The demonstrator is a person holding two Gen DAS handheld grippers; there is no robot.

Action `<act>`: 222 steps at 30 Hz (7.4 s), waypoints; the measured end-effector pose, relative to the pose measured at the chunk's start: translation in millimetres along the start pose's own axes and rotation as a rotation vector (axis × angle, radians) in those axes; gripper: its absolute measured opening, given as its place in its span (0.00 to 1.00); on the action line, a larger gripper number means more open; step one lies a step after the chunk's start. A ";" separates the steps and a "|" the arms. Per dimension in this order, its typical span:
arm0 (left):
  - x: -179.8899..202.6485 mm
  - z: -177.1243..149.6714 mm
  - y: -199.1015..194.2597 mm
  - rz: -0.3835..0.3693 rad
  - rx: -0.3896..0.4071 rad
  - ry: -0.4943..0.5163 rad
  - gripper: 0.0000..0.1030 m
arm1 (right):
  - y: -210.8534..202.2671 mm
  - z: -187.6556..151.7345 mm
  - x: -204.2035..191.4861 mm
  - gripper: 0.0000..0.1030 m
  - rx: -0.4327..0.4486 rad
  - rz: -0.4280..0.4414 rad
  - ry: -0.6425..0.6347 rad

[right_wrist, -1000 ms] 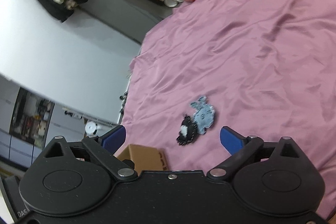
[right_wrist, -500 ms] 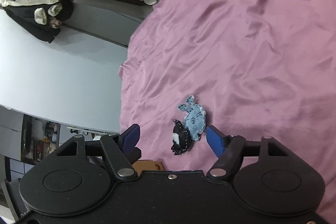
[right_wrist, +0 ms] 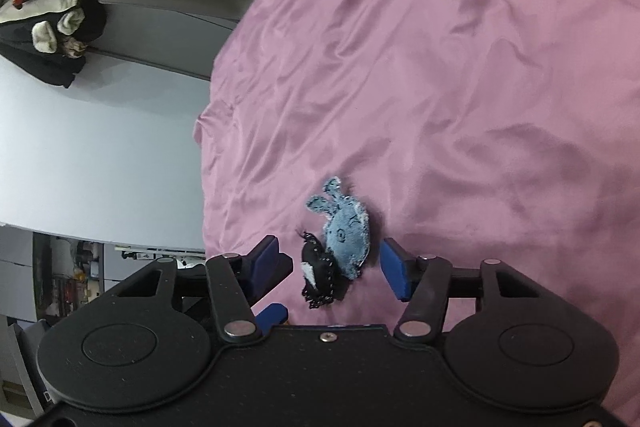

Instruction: Organize soft objects

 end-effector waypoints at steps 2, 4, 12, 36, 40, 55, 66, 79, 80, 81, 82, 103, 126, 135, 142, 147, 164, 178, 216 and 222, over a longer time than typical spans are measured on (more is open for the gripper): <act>-2.8 1.6 6.4 0.005 -0.010 -0.006 0.50 | 6.7 0.2 1.6 0.54 -0.011 -0.013 0.011; -4.4 3.2 12.7 0.008 -0.019 -0.008 0.49 | 13.2 -0.2 3.7 0.50 -0.022 -0.023 0.023; -18.9 4.2 35.3 0.037 -0.060 -0.046 0.44 | 31.5 -2.8 0.5 0.36 -0.038 -0.052 -0.011; -10.0 7.3 -33.9 -0.032 0.067 -0.008 0.00 | -33.6 -21.0 -55.0 0.07 0.131 -0.097 -0.410; -10.8 6.1 -30.4 -0.026 0.032 -0.025 0.03 | -48.7 -26.6 -63.4 0.07 0.188 -0.135 -0.492; -9.4 -4.2 15.3 -0.011 -0.071 -0.042 0.53 | -27.5 -17.8 -40.8 0.07 0.164 -0.260 -0.444; -6.1 -8.4 44.3 0.059 -0.080 -0.004 0.55 | -9.6 -10.0 -28.0 0.08 0.123 -0.286 -0.403; -14.5 -1.7 2.6 0.037 0.018 -0.002 0.17 | -20.8 -16.8 -41.7 0.07 0.146 -0.234 -0.455; -14.2 -0.9 -2.8 0.030 0.026 0.002 0.17 | -23.5 -18.0 -44.4 0.07 0.155 -0.224 -0.462; -13.4 0.5 -8.0 0.025 0.034 0.005 0.17 | -25.5 -18.8 -47.0 0.07 0.163 -0.215 -0.469; -13.4 1.8 -13.6 0.019 0.043 0.008 0.17 | -28.6 -20.4 -49.9 0.07 0.173 -0.205 -0.479; -51.6 23.1 -111.5 0.002 0.174 0.008 0.17 | -65.0 -55.8 -102.9 0.07 0.281 -0.119 -0.661; -130.1 28.9 -146.2 0.067 0.181 -0.063 0.23 | -59.2 -116.8 -151.2 0.07 0.267 -0.017 -0.802; -154.4 27.7 -162.1 0.072 0.187 -0.113 0.29 | -51.0 -147.6 -162.9 0.08 0.289 -0.035 -0.915; -160.8 23.8 -173.6 0.065 0.187 -0.112 0.29 | -47.1 -174.4 -174.3 0.18 0.314 -0.075 -1.052; -156.8 19.4 -180.7 0.061 0.175 -0.087 0.30 | -52.9 -177.9 -175.7 0.44 0.326 -0.096 -1.055; -132.5 -10.2 -228.0 0.078 0.202 -0.016 0.66 | -97.5 -173.0 -143.7 0.45 0.287 -0.097 -0.957; -102.3 -45.0 -276.0 0.035 0.208 0.015 0.81 | -168.5 -176.4 -134.6 0.89 0.306 -0.090 -0.915; -57.3 -161.3 -418.0 0.057 0.316 0.247 0.95 | -295.3 -241.5 -118.8 1.00 0.378 -0.152 -0.923; -52.8 -171.6 -429.7 0.063 0.338 0.269 0.96 | -304.2 -250.6 -121.9 1.00 0.389 -0.129 -0.940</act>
Point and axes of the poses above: each gripper's, at about its wrist camera, not at the fingertips, and y roughly the way its jaws point, x to its right, z to its top, the point moved 3 cm from there along y, roughly the way its jaws point, and after that the axes turned 9 degrees about -z, right-handed, at the moved point
